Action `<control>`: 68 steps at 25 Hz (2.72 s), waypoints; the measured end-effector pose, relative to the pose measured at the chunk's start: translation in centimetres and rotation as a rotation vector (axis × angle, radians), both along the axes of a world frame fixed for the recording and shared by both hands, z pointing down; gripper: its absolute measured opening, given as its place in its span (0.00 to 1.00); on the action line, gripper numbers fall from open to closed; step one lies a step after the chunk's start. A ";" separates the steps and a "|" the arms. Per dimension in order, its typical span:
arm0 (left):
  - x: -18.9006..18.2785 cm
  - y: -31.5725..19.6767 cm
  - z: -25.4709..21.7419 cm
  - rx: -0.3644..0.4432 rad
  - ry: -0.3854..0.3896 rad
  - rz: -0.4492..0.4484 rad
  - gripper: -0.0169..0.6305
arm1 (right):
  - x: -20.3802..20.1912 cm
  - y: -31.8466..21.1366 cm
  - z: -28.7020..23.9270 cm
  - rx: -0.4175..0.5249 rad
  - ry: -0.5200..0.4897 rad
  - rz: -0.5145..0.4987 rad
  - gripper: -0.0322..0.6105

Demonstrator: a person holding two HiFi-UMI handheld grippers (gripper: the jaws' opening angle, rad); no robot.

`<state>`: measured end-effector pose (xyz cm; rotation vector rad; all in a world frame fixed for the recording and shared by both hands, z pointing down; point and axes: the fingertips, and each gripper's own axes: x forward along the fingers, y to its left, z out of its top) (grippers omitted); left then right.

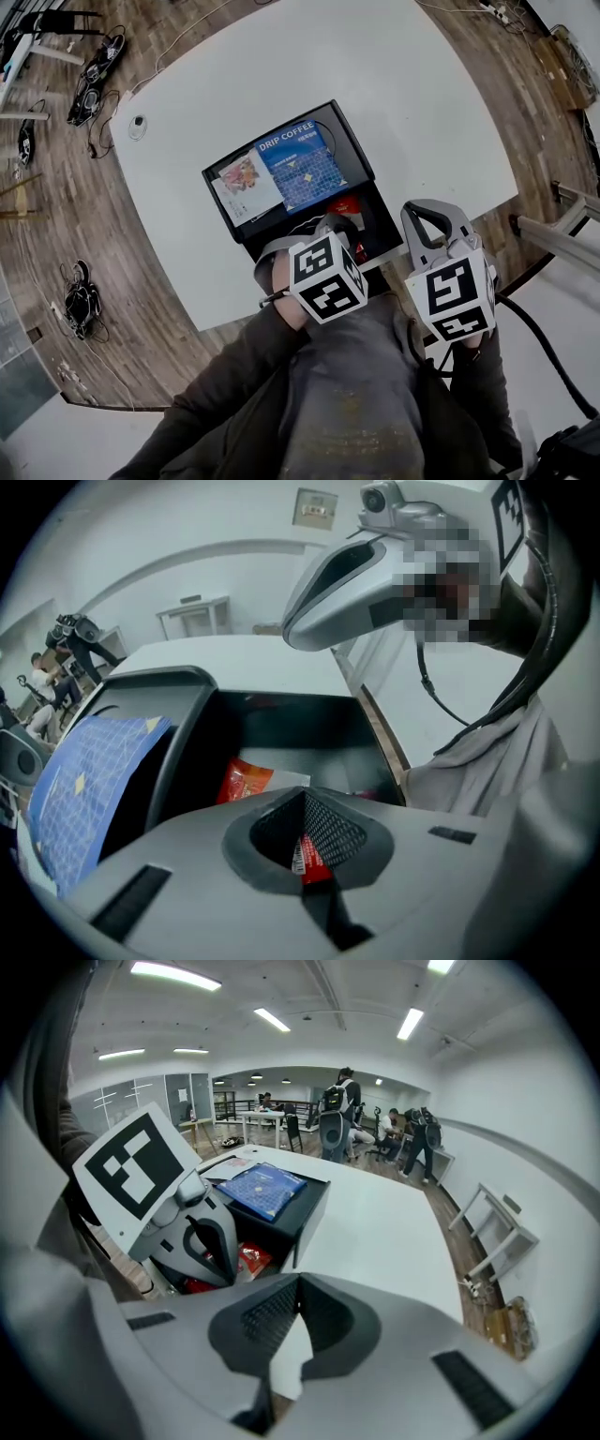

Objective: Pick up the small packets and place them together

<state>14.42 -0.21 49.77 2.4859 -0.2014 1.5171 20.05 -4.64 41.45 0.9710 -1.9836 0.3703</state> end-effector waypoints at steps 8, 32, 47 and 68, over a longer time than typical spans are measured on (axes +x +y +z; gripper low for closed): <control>-3.7 0.1 -0.6 0.038 0.045 -0.118 0.03 | -5.0 0.4 -0.6 0.008 -0.005 -0.130 0.06; -13.6 -1.0 -8.0 0.157 0.388 -0.638 0.03 | -14.2 5.1 8.2 -0.238 0.195 -0.594 0.40; -14.8 -0.9 -7.2 0.158 0.377 -0.687 0.03 | -14.8 5.2 7.5 -0.133 0.255 -0.630 0.15; -15.5 -2.2 -10.5 0.255 0.411 -0.676 0.03 | -13.8 -5.9 -5.5 0.033 -0.038 -0.327 0.10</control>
